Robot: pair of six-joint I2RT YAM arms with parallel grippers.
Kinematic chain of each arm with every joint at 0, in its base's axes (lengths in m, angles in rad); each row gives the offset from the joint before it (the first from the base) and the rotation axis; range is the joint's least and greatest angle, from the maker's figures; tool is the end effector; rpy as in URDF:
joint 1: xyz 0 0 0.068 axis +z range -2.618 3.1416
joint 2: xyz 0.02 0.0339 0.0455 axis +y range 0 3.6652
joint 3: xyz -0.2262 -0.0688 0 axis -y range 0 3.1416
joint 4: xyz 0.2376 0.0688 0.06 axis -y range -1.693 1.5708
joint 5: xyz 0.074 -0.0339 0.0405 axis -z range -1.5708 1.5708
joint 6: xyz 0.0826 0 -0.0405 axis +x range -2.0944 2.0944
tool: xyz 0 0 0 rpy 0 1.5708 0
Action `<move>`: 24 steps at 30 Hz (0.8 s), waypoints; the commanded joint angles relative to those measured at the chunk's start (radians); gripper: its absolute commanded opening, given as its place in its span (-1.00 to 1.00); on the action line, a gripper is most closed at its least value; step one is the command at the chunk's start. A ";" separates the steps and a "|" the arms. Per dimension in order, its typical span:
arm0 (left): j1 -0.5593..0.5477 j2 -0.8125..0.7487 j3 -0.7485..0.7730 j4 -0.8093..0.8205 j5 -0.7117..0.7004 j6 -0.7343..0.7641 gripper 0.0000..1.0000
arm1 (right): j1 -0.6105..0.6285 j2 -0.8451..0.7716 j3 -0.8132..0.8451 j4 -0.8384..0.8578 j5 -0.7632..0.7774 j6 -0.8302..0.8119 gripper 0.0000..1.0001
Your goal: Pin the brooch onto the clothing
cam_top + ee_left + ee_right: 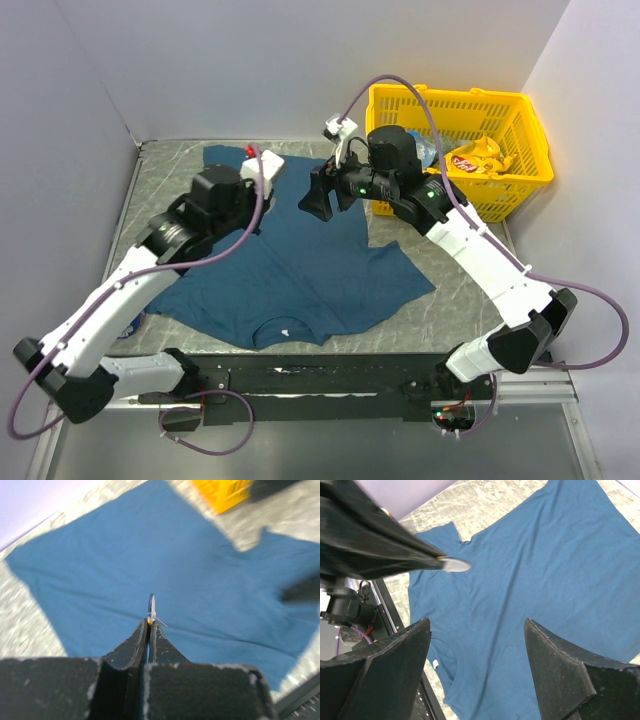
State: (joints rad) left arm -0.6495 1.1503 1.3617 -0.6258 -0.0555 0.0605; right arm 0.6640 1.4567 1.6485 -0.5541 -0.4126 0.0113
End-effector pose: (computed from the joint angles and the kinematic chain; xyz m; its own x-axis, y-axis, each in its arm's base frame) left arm 0.2342 -0.1721 0.3655 -0.2860 0.2930 -0.9123 0.5818 0.8096 0.0776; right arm 0.2600 0.2455 0.3894 -0.2888 -0.2129 -0.9334 -0.8566 0.4928 0.1527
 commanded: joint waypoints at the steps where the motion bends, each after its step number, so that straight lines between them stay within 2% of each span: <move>1: -0.059 0.048 -0.010 0.044 -0.278 -0.054 -0.98 | -0.009 -0.042 -0.012 0.011 0.034 0.045 0.67; 7: -0.157 0.144 -0.012 0.063 -0.444 -0.126 -0.98 | -0.053 -0.094 -0.087 0.011 0.126 0.081 0.75; 10: -0.191 0.192 -0.003 0.069 -0.512 -0.157 -0.98 | -0.064 -0.151 -0.159 0.040 0.176 0.082 0.96; 12: -0.211 0.216 -0.003 0.078 -0.541 -0.175 -0.98 | -0.072 -0.189 -0.190 0.046 0.216 0.079 0.99; 24: -0.233 0.310 0.031 0.074 -0.521 -0.251 -0.98 | -0.115 -0.335 -0.372 0.014 0.253 0.085 0.99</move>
State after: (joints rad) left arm -0.8703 1.4391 1.3479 -0.5690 -0.5568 -0.1555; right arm 0.5640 1.1740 1.3029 -0.5533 -0.1978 0.0860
